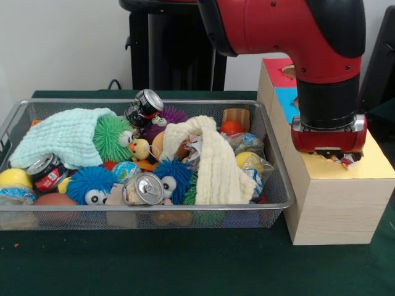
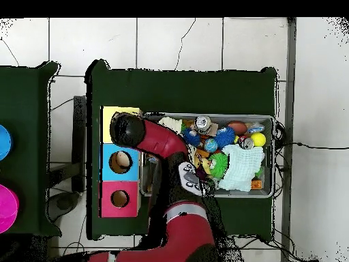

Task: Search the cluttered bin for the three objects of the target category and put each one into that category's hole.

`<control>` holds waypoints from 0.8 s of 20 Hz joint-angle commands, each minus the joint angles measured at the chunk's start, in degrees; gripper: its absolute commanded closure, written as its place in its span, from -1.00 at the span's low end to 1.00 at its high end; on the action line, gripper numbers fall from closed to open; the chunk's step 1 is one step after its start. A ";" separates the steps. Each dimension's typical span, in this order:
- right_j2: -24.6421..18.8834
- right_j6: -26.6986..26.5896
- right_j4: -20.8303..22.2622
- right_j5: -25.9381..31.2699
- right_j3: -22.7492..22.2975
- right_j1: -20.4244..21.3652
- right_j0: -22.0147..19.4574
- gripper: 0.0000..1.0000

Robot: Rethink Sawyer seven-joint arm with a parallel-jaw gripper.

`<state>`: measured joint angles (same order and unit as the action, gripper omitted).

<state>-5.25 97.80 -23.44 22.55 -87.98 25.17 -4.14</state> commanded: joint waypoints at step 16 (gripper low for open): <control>14.39 12.15 8.56 -18.81 -2.74 -9.49 16.39 1.00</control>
<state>5.07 97.81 -16.89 6.24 -87.46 24.06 8.06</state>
